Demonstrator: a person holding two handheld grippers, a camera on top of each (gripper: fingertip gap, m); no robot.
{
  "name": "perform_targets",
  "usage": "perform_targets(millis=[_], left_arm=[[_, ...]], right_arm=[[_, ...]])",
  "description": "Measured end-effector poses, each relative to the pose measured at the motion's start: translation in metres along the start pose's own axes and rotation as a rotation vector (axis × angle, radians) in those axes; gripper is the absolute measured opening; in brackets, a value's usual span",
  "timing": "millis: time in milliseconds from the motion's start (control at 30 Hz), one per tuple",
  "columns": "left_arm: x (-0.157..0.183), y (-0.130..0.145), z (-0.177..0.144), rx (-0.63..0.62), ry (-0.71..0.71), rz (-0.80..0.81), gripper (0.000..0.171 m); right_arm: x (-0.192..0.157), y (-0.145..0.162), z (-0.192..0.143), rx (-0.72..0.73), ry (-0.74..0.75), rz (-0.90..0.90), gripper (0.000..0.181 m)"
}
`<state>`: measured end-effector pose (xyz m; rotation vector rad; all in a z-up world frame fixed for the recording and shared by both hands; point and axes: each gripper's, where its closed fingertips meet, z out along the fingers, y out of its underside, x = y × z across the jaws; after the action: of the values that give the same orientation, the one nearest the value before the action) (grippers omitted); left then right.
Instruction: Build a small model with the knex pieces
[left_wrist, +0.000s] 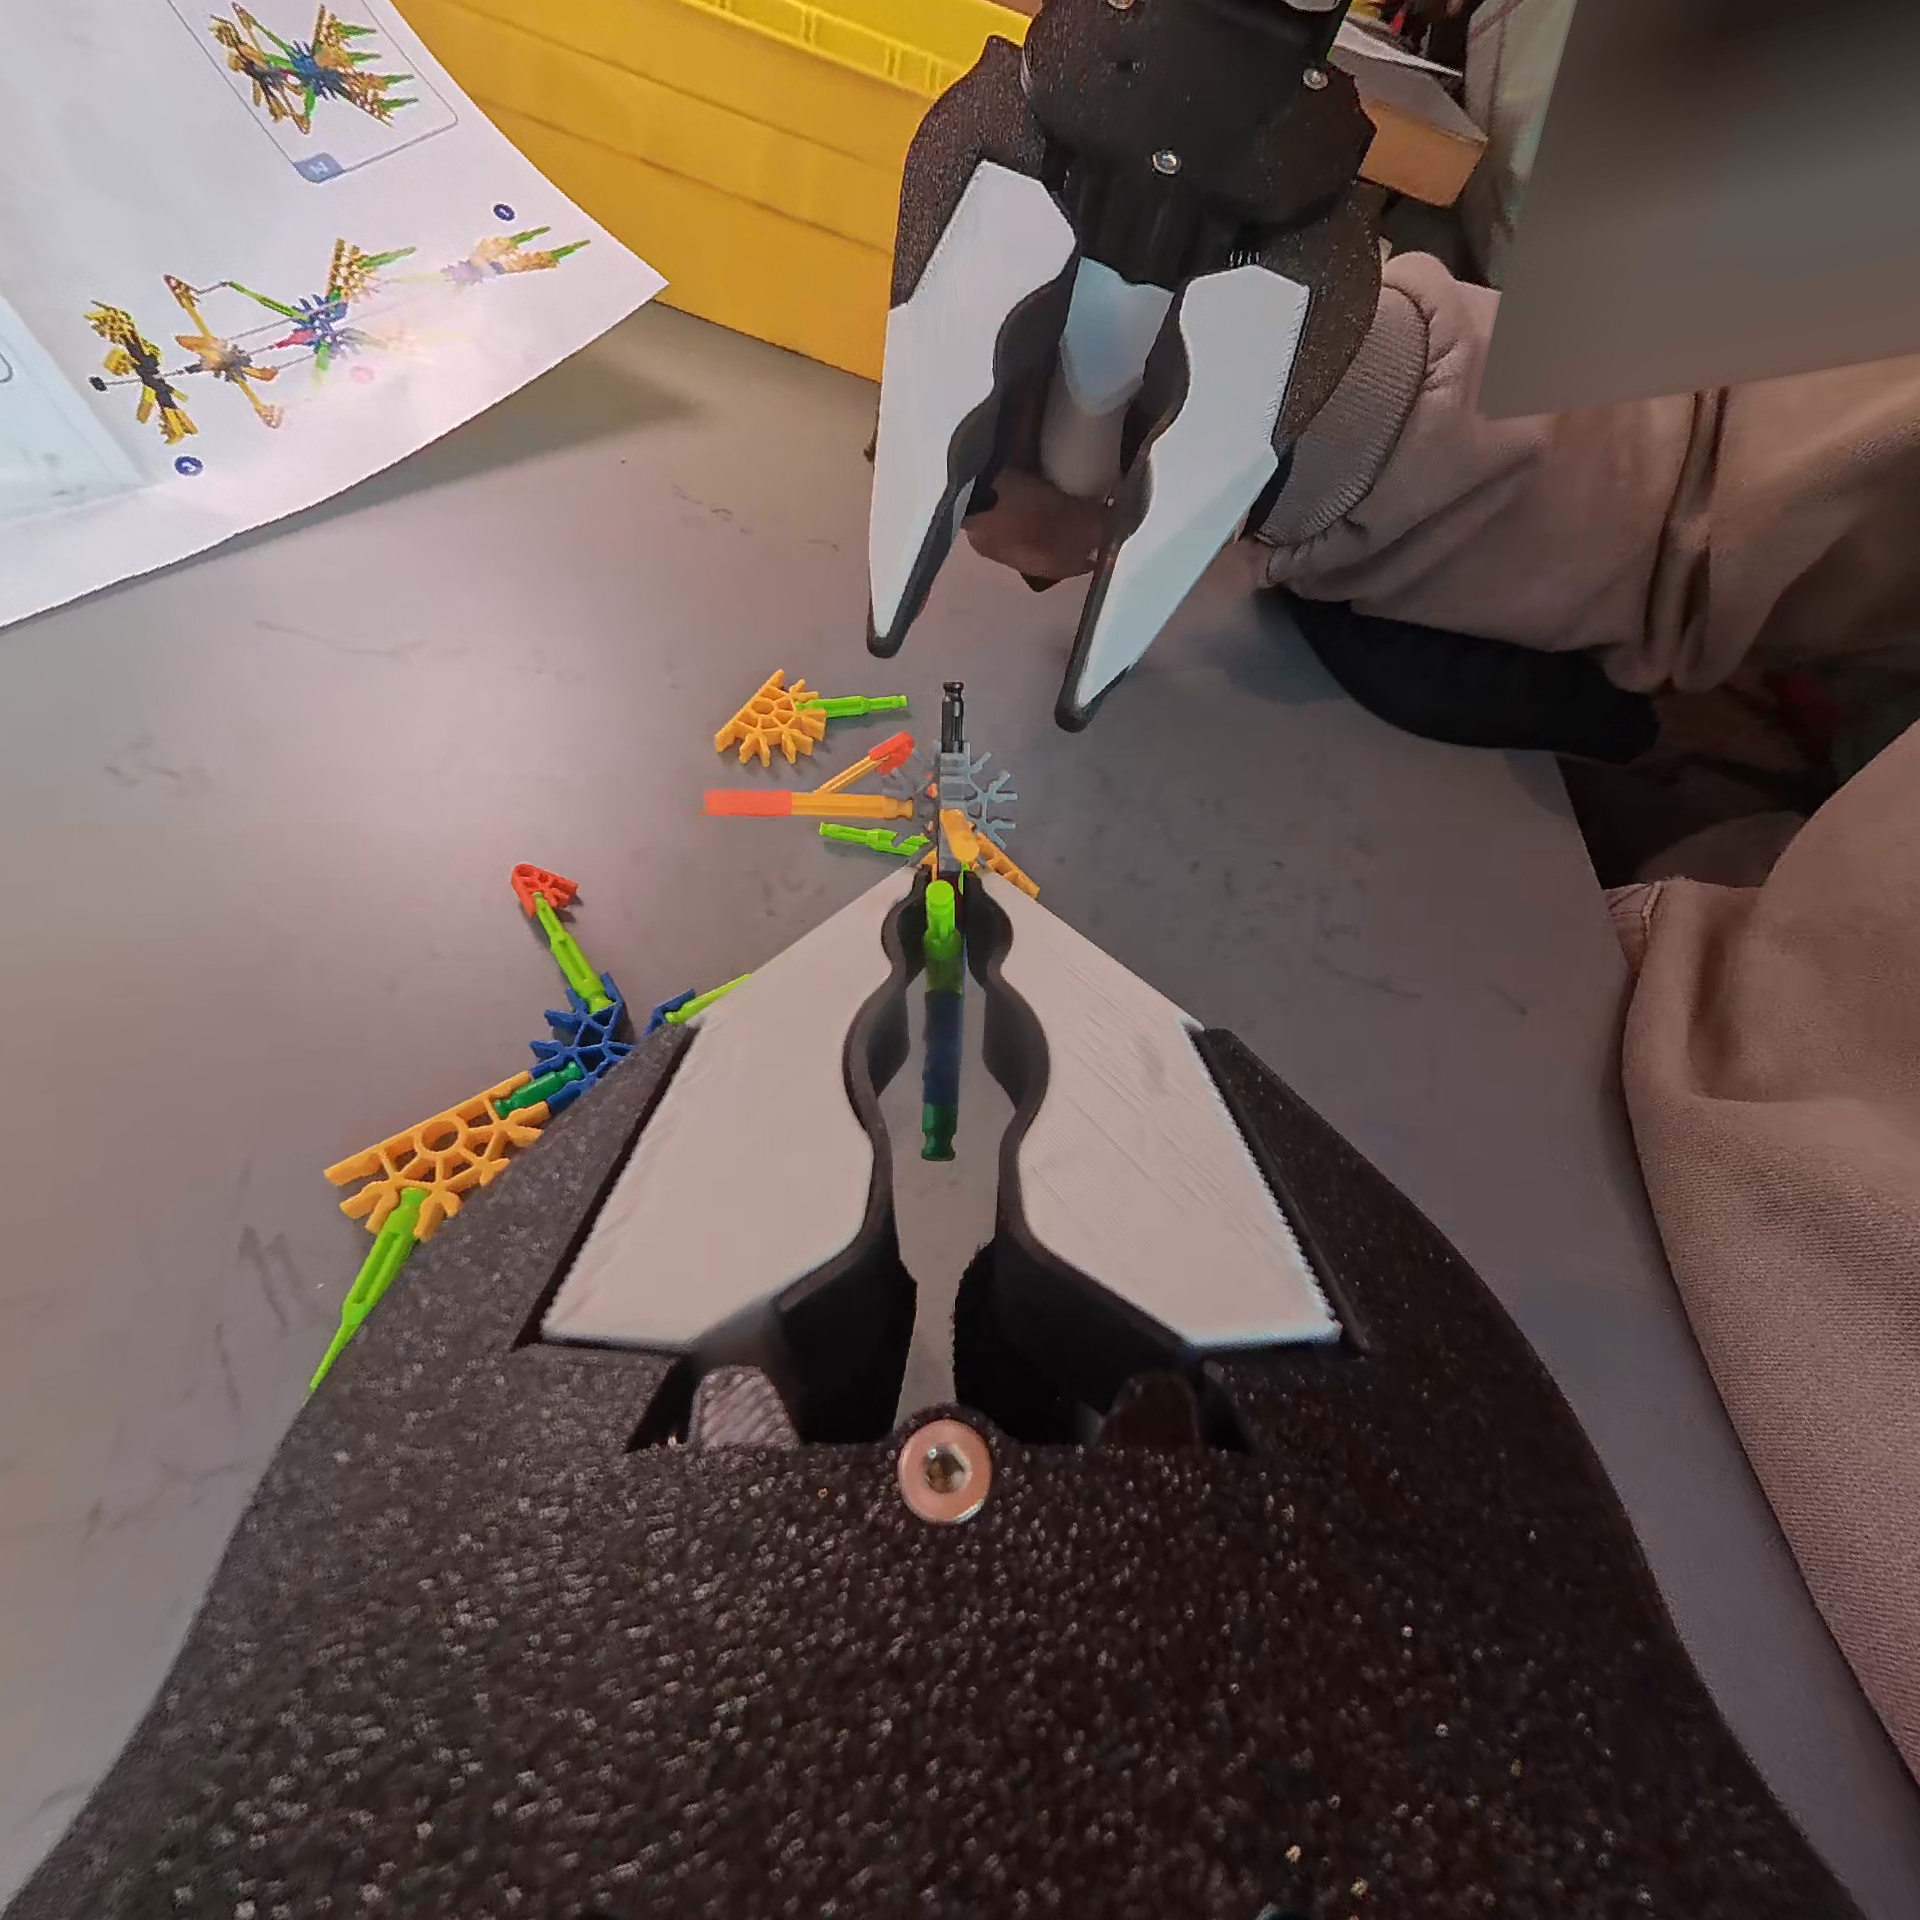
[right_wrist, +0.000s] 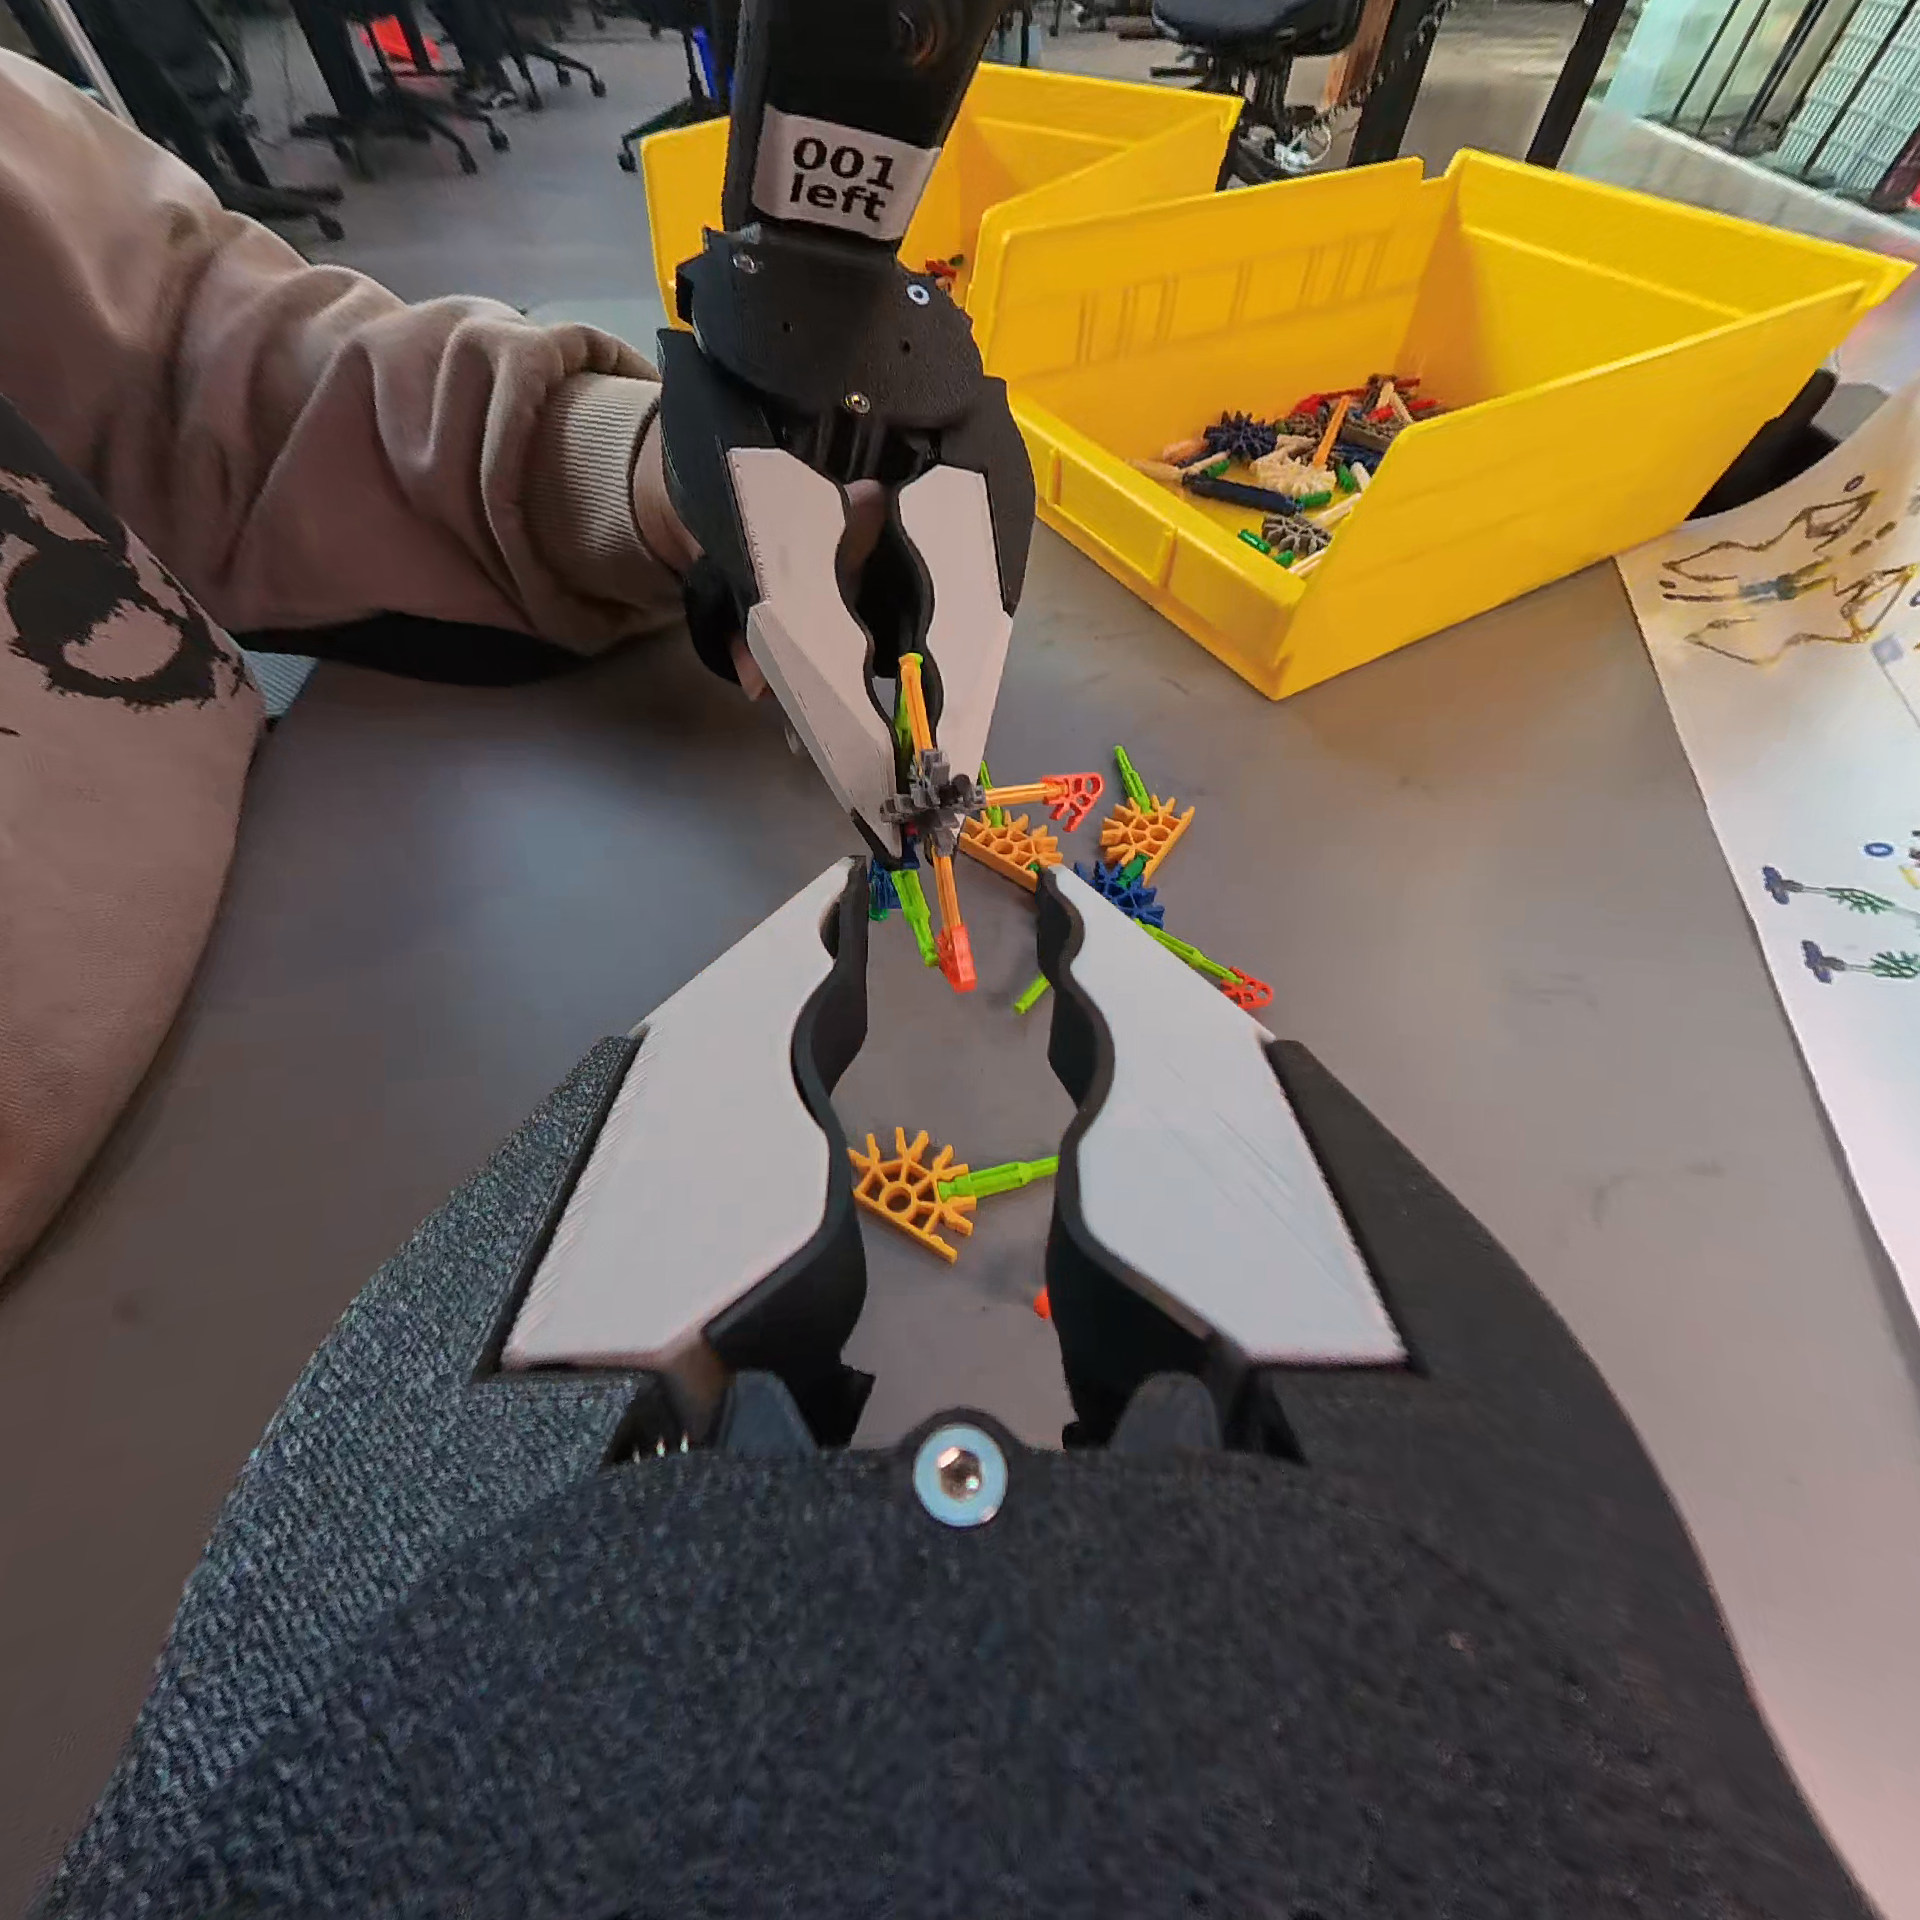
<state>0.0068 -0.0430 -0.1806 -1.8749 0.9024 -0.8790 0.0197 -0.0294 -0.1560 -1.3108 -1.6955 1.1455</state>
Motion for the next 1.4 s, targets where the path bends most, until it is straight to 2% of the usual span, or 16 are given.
perform_targets(millis=[133,333,433,633,800,867,933,1000,1100,1233,1400], left_arm=[[0.003,-0.002,0.001,0.007,0.002,0.013,0.006],[0.006,-0.005,0.0,0.021,0.013,0.013,0.006],[0.007,-0.011,-0.003,0.059,0.037,-0.013,0.006],[0.012,-0.025,-0.012,0.157,0.123,-0.11,0.007],[0.015,-0.035,-0.019,0.239,0.232,-0.234,0.01],[0.019,-0.037,-0.018,0.255,0.28,-0.278,0.019],[0.02,-0.039,-0.016,0.277,0.295,-0.296,0.021],[0.023,-0.037,-0.011,0.257,0.289,-0.287,0.02],[0.03,-0.037,-0.009,0.249,0.303,-0.253,0.006],[0.053,-0.043,-0.016,0.268,0.418,-0.201,0.006],[0.079,-0.044,-0.023,0.262,0.569,-0.173,0.005]], right_arm=[[-0.005,-0.001,0.005,0.017,-0.024,0.002,0.026],[-0.007,0.012,0.011,-0.031,-0.036,0.0,0.023],[-0.005,0.014,0.012,-0.027,-0.041,0.027,0.011],[-0.012,-0.005,0.005,0.093,-0.125,0.121,0.007],[-0.01,-0.026,-0.001,0.242,-0.215,0.322,0.003],[-0.007,-0.035,-0.006,0.315,-0.251,0.406,0.002],[-0.003,-0.037,-0.006,0.343,-0.266,0.48,0.001],[-0.004,-0.038,-0.005,0.355,-0.29,0.519,0.001],[-0.007,-0.042,-0.003,0.38,-0.337,0.582,0.001],[-0.017,-0.049,-0.008,0.423,-0.466,0.643,0.0],[-0.037,-0.055,-0.011,0.429,-0.575,0.597,0.001]])
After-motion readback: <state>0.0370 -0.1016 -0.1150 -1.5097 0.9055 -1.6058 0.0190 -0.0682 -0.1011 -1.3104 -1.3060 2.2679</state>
